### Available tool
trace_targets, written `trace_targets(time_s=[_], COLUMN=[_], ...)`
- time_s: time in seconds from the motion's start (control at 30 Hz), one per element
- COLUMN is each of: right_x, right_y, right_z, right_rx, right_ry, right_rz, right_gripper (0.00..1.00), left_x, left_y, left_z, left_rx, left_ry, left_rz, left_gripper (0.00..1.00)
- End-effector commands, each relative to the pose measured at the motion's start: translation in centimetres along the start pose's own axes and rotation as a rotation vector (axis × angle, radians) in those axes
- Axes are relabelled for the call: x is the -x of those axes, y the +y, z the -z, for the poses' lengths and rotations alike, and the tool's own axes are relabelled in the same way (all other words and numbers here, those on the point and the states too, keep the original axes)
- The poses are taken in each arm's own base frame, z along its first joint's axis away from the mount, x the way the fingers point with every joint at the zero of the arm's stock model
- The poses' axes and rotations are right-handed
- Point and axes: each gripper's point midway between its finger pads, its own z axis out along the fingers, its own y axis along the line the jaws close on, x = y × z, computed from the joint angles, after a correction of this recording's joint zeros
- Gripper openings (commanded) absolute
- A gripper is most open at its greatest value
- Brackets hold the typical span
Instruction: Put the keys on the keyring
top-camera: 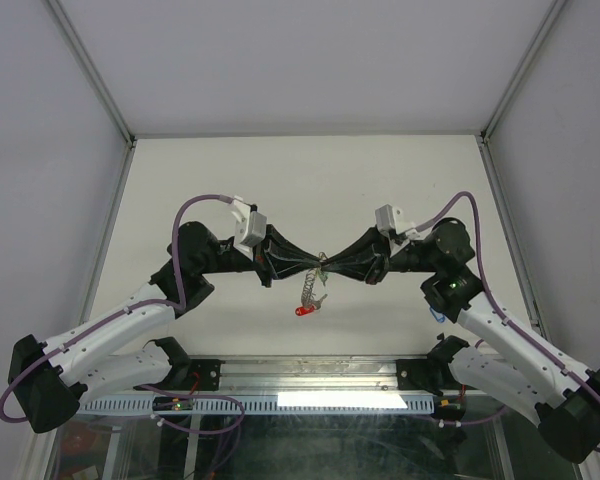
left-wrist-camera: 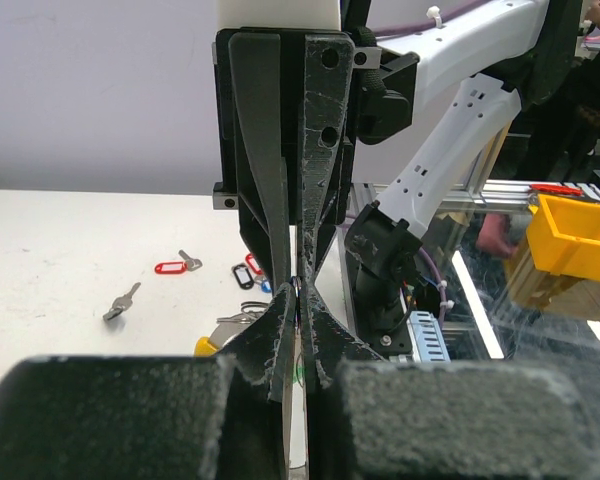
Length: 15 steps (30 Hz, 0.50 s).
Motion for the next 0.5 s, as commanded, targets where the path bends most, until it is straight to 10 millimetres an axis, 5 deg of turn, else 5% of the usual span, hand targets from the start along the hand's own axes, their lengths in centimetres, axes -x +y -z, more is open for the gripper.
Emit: trace_targets(time_s=[0.0,0.2,0.33,0.37,0.47], right_x=[0.6,1.0,1.1,0.6,-0.4], right_y=[0.2,0.0,0.5,-0.6,-2.1], right_z=[0.1,0.3,0.8,1.1,2.0], right_rx=[-0.006,-0.03,-0.052,-0.084,-0.165], right_ry=[-0.014,0.036,0.155,0.197,0.304], right_rz=[0.037,0.037,-0.107,-0.012,0.02], right_gripper=[0.03,0.0,0.0,0.0,0.0], left_x=[4.3,4.0,3.9,3.8,3.6], left_y=[-0.7,-0.4,-0.1,0.1,0.5], left_z=[0.0,0.0,0.4,0.5,0.8], left_rx=[-0.023,-0.01,0.027,0.039,0.07], left_ry=[-0.098,-0.088,-0.073,-0.067,-0.043], left_rz=[-0.095,-0.091,-0.106,-0.108,-0.119], left_gripper=[0.0,0.0,0.27,0.32,0.37])
